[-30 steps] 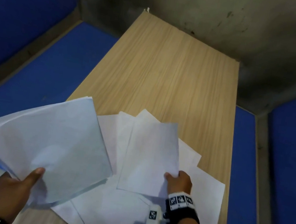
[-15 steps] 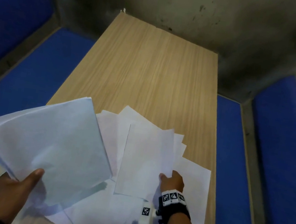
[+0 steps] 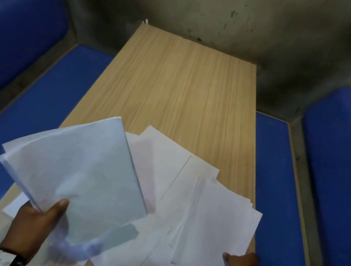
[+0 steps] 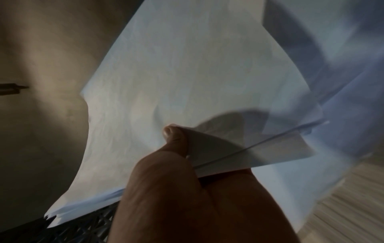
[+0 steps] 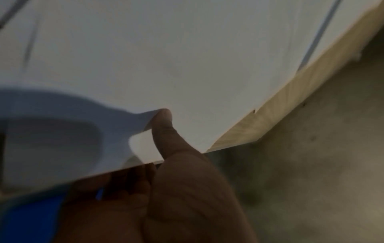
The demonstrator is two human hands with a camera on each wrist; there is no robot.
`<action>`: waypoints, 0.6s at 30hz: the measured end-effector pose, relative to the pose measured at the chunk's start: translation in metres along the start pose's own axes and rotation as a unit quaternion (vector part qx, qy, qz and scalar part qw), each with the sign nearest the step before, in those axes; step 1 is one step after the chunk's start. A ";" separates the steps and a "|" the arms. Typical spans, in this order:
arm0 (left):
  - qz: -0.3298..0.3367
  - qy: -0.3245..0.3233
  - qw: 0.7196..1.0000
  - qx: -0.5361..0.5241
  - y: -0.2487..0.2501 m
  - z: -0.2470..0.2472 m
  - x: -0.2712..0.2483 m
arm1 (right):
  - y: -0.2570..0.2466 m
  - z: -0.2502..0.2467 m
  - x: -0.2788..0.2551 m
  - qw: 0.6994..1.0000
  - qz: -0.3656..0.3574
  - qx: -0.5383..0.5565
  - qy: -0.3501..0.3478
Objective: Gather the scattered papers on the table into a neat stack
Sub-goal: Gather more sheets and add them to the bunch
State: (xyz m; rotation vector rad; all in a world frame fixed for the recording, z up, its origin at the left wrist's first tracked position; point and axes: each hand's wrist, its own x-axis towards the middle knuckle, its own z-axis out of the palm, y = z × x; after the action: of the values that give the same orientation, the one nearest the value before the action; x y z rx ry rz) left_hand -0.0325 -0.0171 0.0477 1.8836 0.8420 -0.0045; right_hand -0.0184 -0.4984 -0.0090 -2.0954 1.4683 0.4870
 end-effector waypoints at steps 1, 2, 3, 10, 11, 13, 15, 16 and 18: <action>0.008 0.001 1.000 -0.007 0.003 0.001 -0.003 | -0.002 0.000 0.000 1.000 -0.007 0.023 0.000; 0.009 -0.002 1.000 -0.007 0.009 0.002 -0.007 | -0.003 -0.001 -0.001 0.999 -0.025 0.041 0.003; 0.012 -0.003 1.000 -0.015 0.008 0.002 -0.009 | -0.003 -0.004 -0.005 0.997 -0.045 0.057 0.007; 0.012 0.017 1.000 -0.001 0.010 -0.017 -0.020 | -0.009 -0.055 -0.037 0.951 -0.225 0.193 0.089; 0.011 0.022 1.000 0.003 0.006 -0.022 -0.019 | -0.012 -0.065 -0.044 0.939 -0.245 0.223 0.089; -0.008 0.043 0.999 -0.012 0.008 -0.032 -0.021 | -0.024 -0.080 -0.061 0.914 -0.285 0.280 0.064; -0.033 0.070 0.997 -0.030 -0.006 -0.043 -0.010 | -0.040 -0.081 -0.078 0.898 -0.316 0.304 -0.006; -0.051 0.091 0.994 -0.039 -0.004 -0.048 -0.011 | -0.049 -0.075 -0.085 0.892 -0.334 0.301 -0.052; -0.062 0.089 0.992 -0.058 -0.010 -0.059 -0.008 | -0.067 -0.048 -0.099 0.894 -0.361 0.234 -0.129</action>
State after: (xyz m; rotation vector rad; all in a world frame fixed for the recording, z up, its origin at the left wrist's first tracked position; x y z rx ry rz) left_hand -0.0649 0.0284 0.0702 1.7385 1.0581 0.1344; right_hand 0.0101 -0.4356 0.0994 -1.8998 0.5055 0.0899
